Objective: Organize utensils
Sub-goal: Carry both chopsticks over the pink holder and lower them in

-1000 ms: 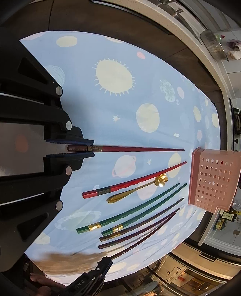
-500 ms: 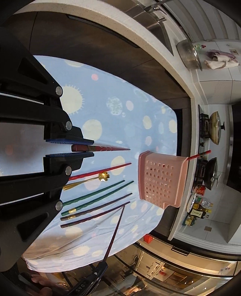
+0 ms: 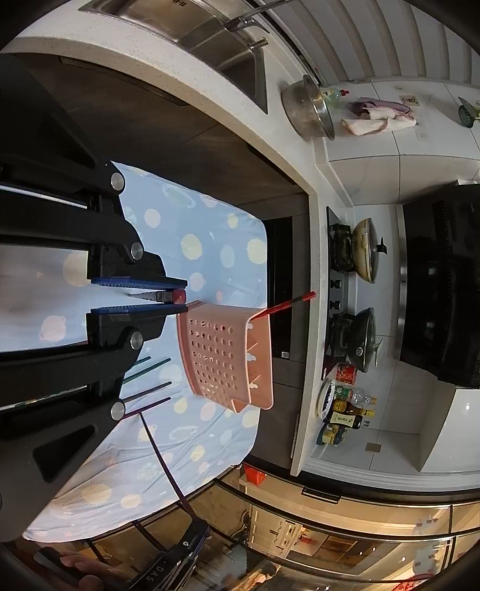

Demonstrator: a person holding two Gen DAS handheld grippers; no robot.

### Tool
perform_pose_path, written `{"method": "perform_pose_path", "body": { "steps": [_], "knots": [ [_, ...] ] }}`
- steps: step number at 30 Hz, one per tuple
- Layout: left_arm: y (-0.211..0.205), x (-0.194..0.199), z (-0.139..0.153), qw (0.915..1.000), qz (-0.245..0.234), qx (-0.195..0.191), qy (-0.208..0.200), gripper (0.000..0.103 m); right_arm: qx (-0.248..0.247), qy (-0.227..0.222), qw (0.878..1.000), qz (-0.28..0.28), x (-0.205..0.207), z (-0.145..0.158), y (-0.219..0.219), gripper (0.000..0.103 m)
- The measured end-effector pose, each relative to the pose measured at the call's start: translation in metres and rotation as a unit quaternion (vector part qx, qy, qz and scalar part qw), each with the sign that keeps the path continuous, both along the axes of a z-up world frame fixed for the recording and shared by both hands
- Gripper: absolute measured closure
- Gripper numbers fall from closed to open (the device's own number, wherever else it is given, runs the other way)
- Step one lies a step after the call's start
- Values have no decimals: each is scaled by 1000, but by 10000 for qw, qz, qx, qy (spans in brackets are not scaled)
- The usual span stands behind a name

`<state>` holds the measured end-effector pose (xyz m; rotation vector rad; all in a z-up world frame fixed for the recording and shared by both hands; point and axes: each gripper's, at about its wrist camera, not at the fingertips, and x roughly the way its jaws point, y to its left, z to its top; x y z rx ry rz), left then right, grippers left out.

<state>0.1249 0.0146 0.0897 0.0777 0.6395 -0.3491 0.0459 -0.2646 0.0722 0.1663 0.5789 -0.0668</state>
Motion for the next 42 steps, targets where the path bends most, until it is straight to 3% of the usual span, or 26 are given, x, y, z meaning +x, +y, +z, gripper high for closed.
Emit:
{"method": "perform_pose_path", "body": {
  "steps": [12,21,28,35,42],
  "knots": [
    [-20,23,40,9987,-152,-98,-473,96,130,-271,9995,80,32,27,-13,96],
    [-48,41,111,9909,-431,-414,-1202,96,97,-927,9954,213,68,92,-16,96],
    [-70,72,149,9863,-500,-538,-1480,96,204,-1238,9917,280,114,133,-15,96],
    [-92,109,143,9888,-517,-499,-1307,96,347,-1129,9923,385,164,133,-3,96],
    [-103,142,100,9951,-484,-324,-803,96,398,-542,9968,422,202,83,2,96]
  ]
}}
